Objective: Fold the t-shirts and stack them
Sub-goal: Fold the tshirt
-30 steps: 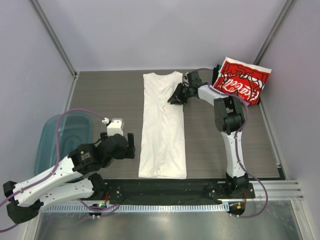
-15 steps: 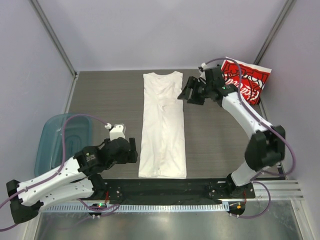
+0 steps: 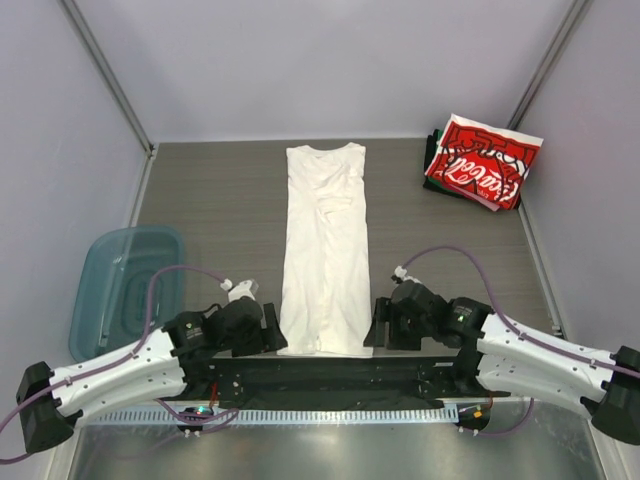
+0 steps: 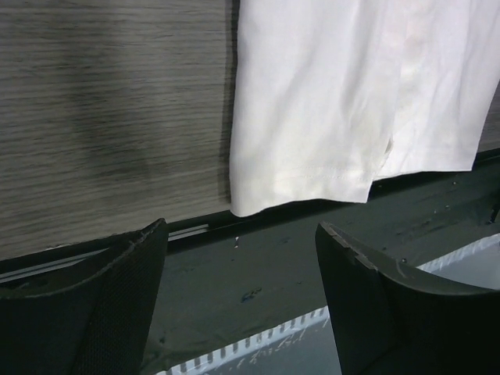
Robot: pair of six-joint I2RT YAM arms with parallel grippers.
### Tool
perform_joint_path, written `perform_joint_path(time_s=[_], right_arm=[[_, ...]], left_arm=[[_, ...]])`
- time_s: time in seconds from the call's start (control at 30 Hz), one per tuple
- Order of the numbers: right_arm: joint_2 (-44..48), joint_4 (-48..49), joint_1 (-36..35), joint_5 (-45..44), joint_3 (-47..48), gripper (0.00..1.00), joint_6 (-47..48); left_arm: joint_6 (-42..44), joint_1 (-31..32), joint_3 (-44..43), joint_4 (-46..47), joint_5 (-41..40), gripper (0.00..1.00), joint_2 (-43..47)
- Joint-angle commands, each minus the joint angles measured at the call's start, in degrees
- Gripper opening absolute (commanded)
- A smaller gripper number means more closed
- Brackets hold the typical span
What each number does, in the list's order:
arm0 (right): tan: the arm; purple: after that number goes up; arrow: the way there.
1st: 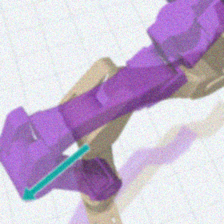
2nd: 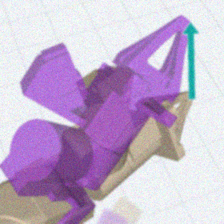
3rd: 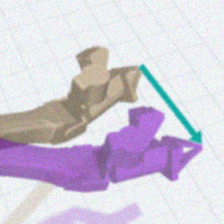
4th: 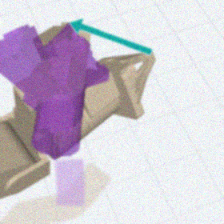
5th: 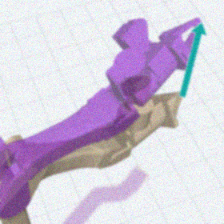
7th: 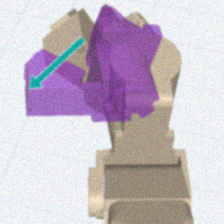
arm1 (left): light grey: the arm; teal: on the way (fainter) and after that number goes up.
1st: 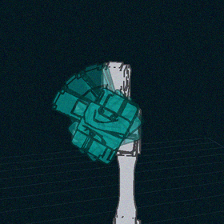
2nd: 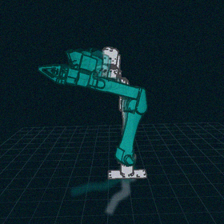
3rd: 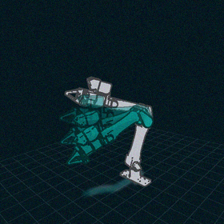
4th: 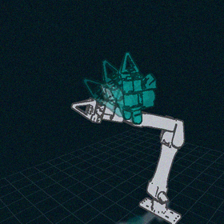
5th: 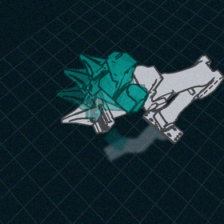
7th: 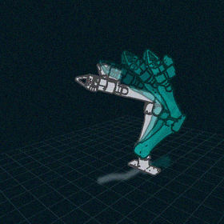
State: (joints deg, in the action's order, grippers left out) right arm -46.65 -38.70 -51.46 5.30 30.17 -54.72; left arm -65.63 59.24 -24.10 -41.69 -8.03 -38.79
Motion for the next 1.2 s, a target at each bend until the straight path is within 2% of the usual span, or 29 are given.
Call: perform_joint_path(time_s=[0.0,0.07,0.47,0.87,1.17], right_arm=[[0.42,4.85,-6.70,-5.03,-3.01,0.69,-10.57],[0.07,6.43,-10.13,-7.67,-4.76,0.69,-12.95],[-6.17,11.27,-18.32,-12.59,-5.65,0.69,-16.91],[-3.00,12.06,-19.03,-15.14,-9.08,0.69,-18.93],[-3.62,15.67,-18.94,-19.27,-11.19,0.60,-19.19]], left_arm=[[-3.98,0.35,1.85,5.04,4.33,0.77,1.08],[-5.12,0.87,2.74,5.74,4.60,0.77,1.43],[-11.80,4.04,10.56,8.91,6.10,0.73,7.32],[-13.04,4.83,13.02,12.86,5.84,0.73,6.00],[-14.88,4.83,14.08,14.71,2.15,0.68,4.25]])
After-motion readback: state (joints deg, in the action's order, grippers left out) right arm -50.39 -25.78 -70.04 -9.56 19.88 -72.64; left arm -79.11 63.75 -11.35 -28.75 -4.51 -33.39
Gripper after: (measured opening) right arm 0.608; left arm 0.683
